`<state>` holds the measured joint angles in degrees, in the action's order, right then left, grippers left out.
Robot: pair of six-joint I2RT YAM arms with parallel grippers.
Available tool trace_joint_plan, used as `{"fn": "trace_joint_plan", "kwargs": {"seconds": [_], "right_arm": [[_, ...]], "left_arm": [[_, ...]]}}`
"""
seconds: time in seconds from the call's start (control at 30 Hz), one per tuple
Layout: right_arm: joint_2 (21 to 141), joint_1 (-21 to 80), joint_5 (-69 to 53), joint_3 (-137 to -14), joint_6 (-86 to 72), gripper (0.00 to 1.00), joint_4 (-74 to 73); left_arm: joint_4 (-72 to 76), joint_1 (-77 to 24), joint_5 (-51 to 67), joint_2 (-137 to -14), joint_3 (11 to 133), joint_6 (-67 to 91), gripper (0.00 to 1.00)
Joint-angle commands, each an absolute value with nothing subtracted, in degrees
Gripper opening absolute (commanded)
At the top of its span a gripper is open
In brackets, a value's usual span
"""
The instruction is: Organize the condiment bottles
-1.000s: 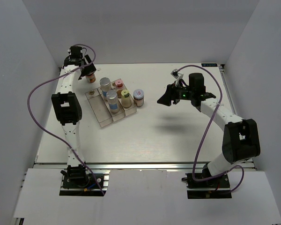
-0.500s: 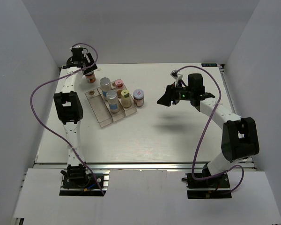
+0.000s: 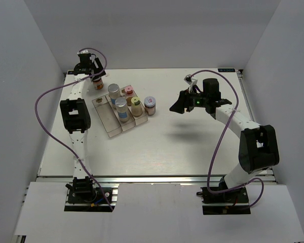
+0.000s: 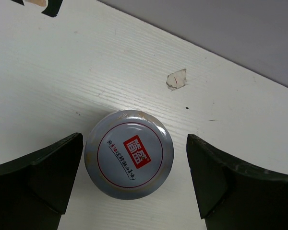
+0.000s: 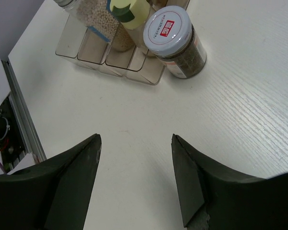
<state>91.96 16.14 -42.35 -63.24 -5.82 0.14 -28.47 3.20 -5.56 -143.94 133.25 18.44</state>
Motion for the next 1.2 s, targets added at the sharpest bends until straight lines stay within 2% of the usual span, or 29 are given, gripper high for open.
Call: {"fn": "trace_joint_plan", "kwargs": {"seconds": [0.0,0.2,0.4,0.53,0.67,0.73,0.83,0.87,0.93,1.17], "right_arm": [[92.11,15.82,-42.28,-65.65,-5.8,0.66,1.32],[92.11,15.73,-41.92,-65.74,-5.45,0.66,0.7],[92.29,15.56,-41.84,-65.83,-5.45,0.66,0.62],[92.29,15.47,-42.01,-65.74,-5.36,0.66,0.62],[91.94,15.29,-41.92,-65.39,-5.45,0.66,0.53],[91.85,15.12,-41.92,-65.13,-5.36,0.66,0.53],[91.67,15.03,-42.01,-64.86,-5.45,0.66,0.7],[91.58,15.03,-41.92,-64.78,-5.54,0.66,0.88],[91.41,14.94,-42.01,-64.69,-5.62,0.66,0.88],[91.32,14.85,-42.19,-64.25,-5.89,0.66,1.23]], "left_arm": [[-25.14,3.43,-7.03,-143.35,135.26,17.32,0.98],[-25.31,3.34,-6.68,-143.88,135.09,17.75,0.97],[-25.84,3.34,-6.59,-144.05,135.09,17.93,0.91],[-26.19,3.43,-6.33,-144.23,135.0,18.28,0.85],[-26.54,3.43,-5.89,-144.14,135.0,18.46,0.74],[-26.72,3.43,-5.71,-144.05,134.65,18.54,0.73],[-27.42,3.34,-5.27,-143.79,134.12,18.63,0.76],[-27.94,3.34,-5.36,-143.79,133.95,18.55,0.85],[-28.56,3.34,-5.45,-143.62,133.6,18.37,0.88],[-28.83,3.34,-5.71,-142.74,132.19,17.49,0.89]]}}
